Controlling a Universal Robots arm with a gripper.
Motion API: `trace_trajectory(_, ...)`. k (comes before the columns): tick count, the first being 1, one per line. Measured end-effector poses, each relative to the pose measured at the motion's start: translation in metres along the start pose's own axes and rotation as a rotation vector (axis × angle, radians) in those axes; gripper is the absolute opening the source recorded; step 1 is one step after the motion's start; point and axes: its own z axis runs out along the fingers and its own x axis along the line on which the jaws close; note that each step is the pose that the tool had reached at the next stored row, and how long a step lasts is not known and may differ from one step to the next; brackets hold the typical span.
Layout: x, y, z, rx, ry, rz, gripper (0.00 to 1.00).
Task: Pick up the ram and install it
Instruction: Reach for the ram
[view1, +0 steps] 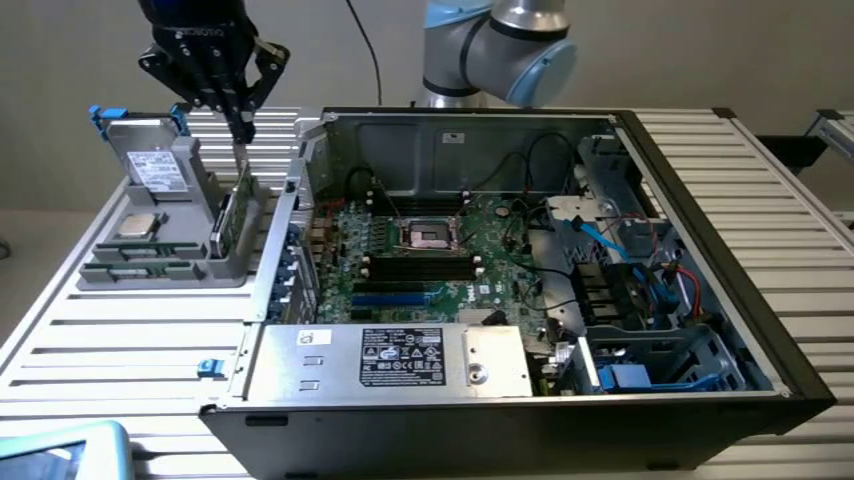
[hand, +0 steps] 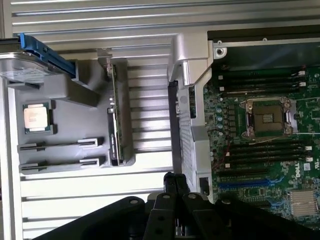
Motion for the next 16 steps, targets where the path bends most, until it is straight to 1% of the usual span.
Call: trace_trajectory(16, 0.073, -0.0059, -0.0014, 0.0000, 0.0000, 0.000, 0.11)
